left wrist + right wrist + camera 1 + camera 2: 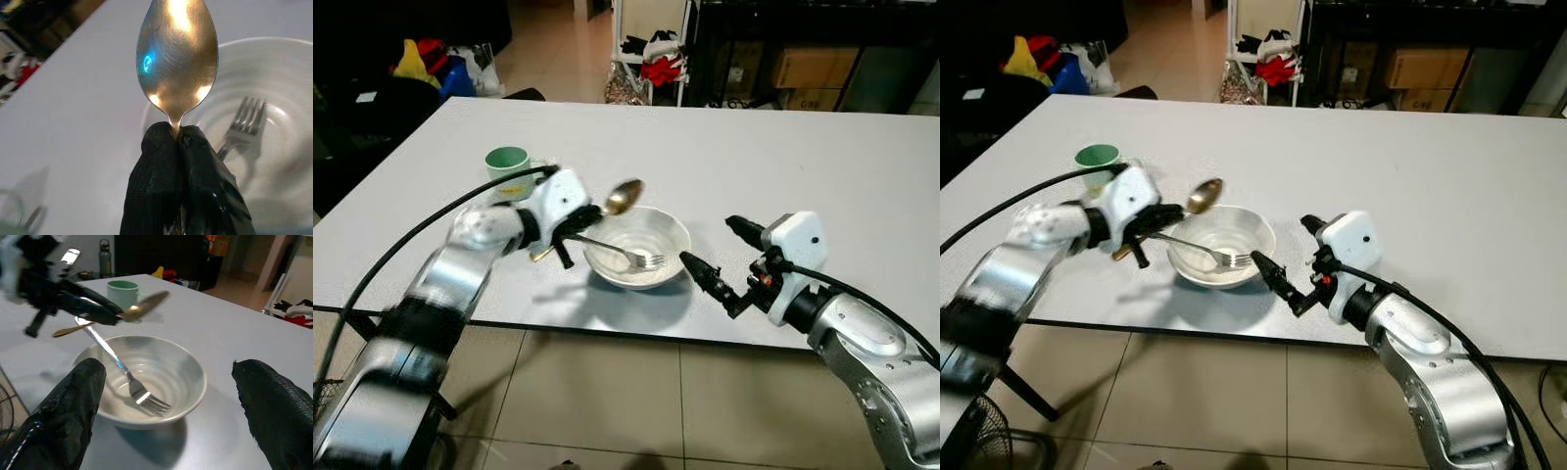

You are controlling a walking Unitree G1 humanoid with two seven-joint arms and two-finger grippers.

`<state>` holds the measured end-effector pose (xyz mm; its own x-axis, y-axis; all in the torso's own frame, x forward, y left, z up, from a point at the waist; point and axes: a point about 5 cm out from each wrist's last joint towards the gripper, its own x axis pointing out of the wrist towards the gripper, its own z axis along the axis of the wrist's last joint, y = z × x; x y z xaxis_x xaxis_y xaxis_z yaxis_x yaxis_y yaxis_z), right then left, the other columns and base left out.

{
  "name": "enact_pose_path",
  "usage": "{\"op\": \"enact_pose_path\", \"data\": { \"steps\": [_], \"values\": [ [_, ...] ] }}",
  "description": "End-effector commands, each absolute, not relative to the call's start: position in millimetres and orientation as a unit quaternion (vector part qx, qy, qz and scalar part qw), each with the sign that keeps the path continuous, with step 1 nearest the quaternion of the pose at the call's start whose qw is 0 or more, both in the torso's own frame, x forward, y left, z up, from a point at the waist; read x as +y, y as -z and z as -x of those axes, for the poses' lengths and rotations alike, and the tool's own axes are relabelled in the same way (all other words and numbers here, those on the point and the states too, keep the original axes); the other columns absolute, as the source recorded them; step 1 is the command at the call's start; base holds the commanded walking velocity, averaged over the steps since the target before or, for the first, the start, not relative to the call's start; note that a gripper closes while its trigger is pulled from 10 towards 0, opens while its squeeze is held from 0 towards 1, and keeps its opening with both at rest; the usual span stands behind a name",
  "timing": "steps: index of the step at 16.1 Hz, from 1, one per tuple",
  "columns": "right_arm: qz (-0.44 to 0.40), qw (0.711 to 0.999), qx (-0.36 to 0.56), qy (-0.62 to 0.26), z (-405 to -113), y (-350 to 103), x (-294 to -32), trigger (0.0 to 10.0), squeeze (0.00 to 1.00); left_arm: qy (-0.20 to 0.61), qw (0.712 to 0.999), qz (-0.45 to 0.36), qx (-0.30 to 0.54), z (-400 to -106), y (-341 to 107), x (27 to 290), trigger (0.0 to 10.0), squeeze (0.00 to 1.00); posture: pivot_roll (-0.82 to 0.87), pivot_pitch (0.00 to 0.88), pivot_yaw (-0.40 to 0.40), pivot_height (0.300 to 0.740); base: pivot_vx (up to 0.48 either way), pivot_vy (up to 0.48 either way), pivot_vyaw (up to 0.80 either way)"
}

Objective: Setting the table

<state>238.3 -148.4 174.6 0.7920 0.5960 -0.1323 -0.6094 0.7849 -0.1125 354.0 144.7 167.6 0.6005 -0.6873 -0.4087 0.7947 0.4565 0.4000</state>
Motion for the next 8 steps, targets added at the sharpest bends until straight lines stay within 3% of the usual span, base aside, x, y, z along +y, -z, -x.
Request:
{"op": "enact_pose_path", "data": {
  "steps": [1,8],
  "values": [
    [0.075,0.939,0.049,-0.333,-235.0,-175.8,-145.5,10.0,0.00,0.459,0.828,-0.305,0.104,-359.1,-166.4,138.6,10.0,0.00,0.07,0.000,0.072,0.740,0.000,0.000,0.00],
    [0.084,0.931,0.079,-0.345,-220.9,-168.8,-148.2,10.0,0.00,0.518,0.729,-0.420,0.154,-372.4,-163.9,130.6,10.0,0.00,0.03,0.000,0.127,0.740,0.000,0.000,0.00]
  ]
}}
